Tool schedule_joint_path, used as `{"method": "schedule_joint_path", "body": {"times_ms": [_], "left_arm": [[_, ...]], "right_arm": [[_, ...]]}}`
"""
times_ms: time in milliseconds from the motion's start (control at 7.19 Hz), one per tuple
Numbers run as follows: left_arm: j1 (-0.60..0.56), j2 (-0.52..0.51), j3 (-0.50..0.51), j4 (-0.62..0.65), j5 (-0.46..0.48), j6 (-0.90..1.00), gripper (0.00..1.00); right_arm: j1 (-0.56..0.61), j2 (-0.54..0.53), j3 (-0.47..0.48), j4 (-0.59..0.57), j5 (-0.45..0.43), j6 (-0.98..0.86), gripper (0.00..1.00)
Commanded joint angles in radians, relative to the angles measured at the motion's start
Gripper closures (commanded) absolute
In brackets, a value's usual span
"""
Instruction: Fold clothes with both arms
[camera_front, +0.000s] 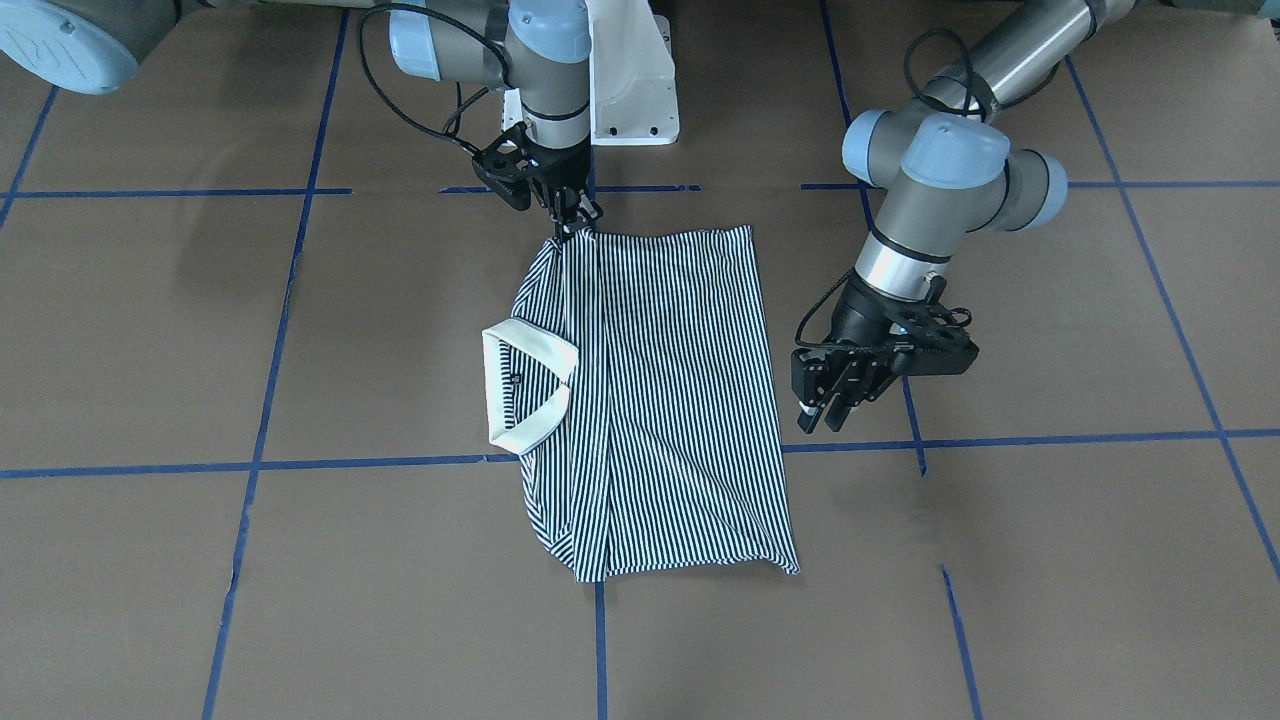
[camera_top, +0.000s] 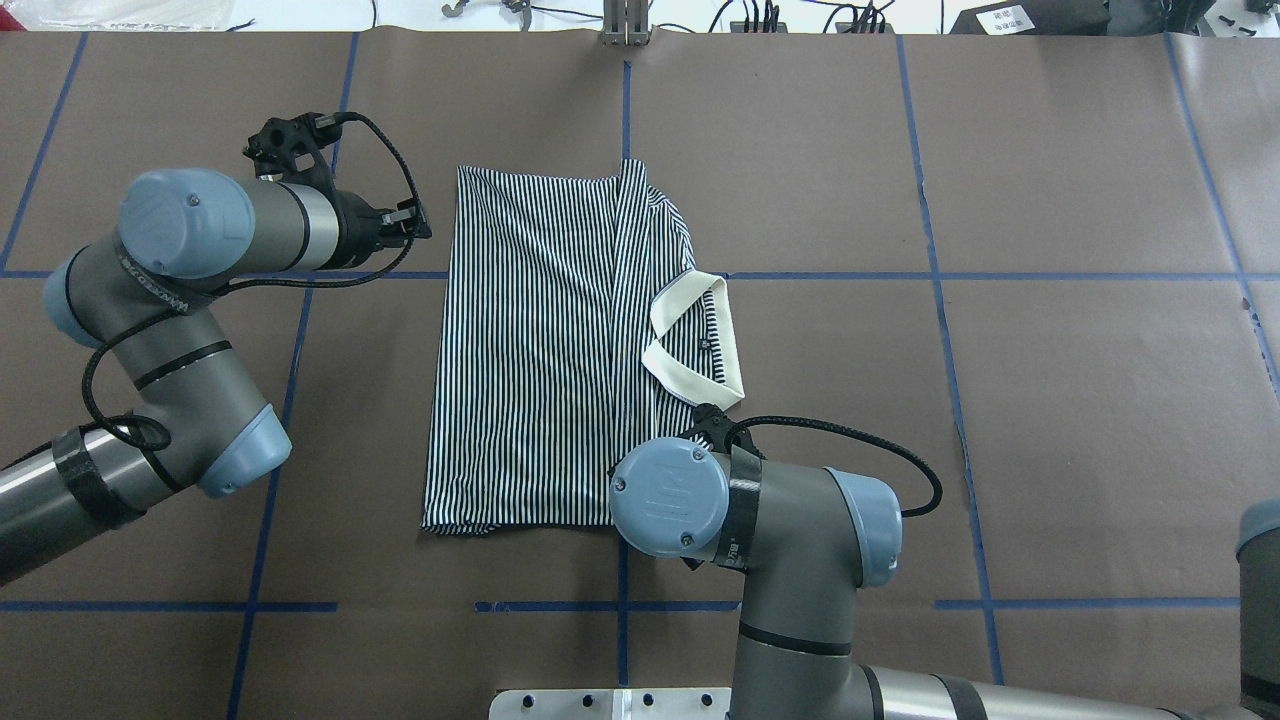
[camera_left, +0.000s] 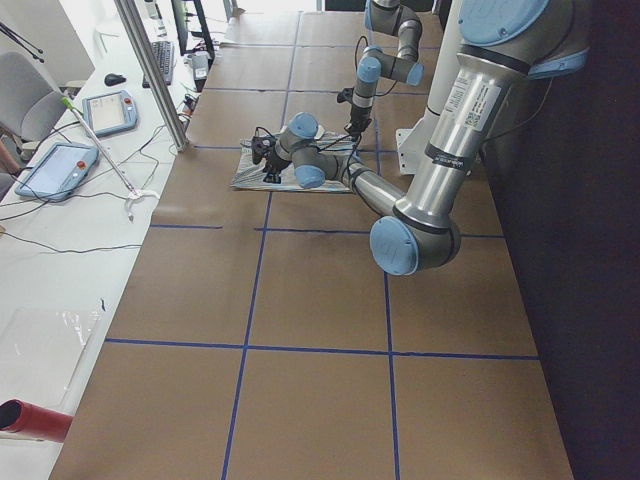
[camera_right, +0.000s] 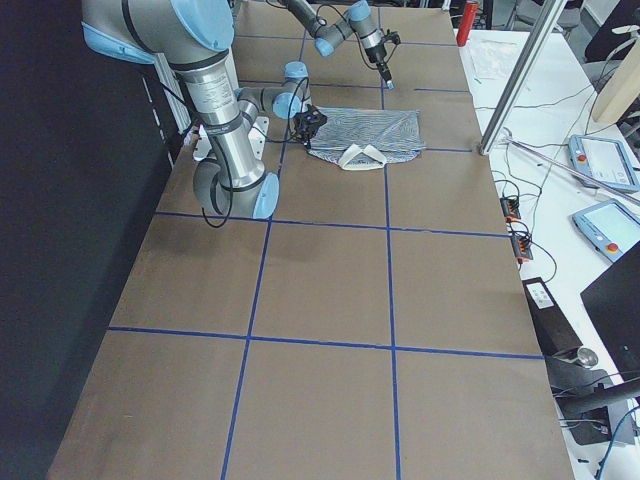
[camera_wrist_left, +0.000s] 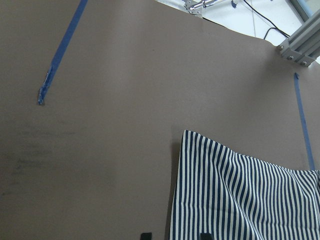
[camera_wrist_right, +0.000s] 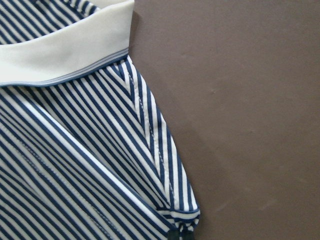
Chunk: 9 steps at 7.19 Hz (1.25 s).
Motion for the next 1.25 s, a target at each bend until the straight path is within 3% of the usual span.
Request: {"method": "schedule_joint_path", "body": {"times_ms": [0,278,417,695,1112], "left_arm": [[0.159,0.133,-0.192,0.042,0.042,-0.175,0.57],[0.375,0.285,-0.378,0.113,0.149,-0.350,0.54],[0.470,0.300,-0.380,0.116,0.215,-0.421,0.54],[0.537,0.297,-0.380,0.170,0.232,-0.469,0.54],[0.542,0.263,-0.380,0.193,0.231,-0.469,0.55]], "right_arm": [[0.001,-0.047,0.064,-0.016,0.011,-0.001,1.00],[0.000,-0.051,0.076,-0.020,0.011,-0.001,1.00],[0.001,-0.051,0.076,-0.022,0.011,-0.001,1.00],[0.000,-0.051,0.088,-0.023,0.011,-0.001,1.00],[0.000,-0.058,0.113,-0.046,0.011,-0.001,1.00]]}}
